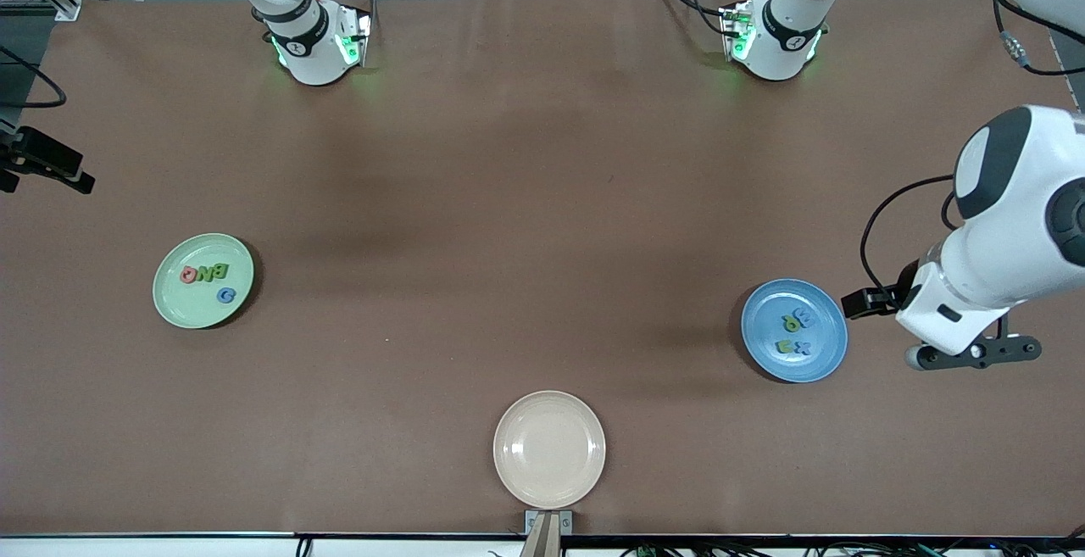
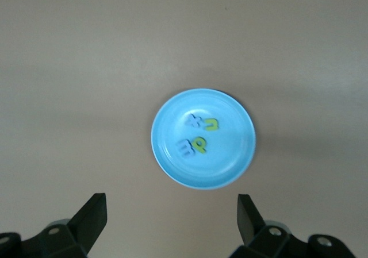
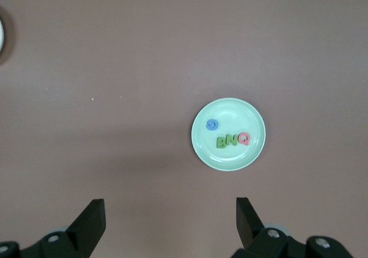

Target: Sort upper and lower case letters into plates

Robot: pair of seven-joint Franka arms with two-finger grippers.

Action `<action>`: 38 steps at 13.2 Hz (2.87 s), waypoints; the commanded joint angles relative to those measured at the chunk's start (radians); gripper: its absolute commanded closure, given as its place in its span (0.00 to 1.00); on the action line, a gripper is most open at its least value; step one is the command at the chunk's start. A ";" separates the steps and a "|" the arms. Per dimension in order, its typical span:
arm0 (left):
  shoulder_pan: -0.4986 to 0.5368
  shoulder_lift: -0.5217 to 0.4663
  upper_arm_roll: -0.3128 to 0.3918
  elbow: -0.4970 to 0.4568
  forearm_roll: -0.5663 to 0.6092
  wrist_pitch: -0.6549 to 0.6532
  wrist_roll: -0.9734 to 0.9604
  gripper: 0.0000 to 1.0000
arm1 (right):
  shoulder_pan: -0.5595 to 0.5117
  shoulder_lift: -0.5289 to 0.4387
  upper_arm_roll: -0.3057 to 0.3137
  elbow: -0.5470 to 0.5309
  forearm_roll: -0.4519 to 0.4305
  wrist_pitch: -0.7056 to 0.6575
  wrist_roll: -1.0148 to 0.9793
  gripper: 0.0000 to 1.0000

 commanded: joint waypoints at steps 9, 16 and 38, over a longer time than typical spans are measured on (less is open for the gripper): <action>-0.371 -0.360 0.552 -0.046 -0.320 -0.223 0.197 0.00 | -0.150 0.012 0.141 0.065 0.003 -0.024 0.023 0.00; -0.394 -0.471 0.601 -0.160 -0.332 -0.216 0.255 0.00 | -0.355 0.015 0.359 0.062 -0.009 -0.022 0.023 0.00; -0.387 -0.603 0.564 -0.344 -0.364 -0.105 0.255 0.00 | -0.364 -0.022 0.359 0.041 -0.019 -0.007 0.111 0.00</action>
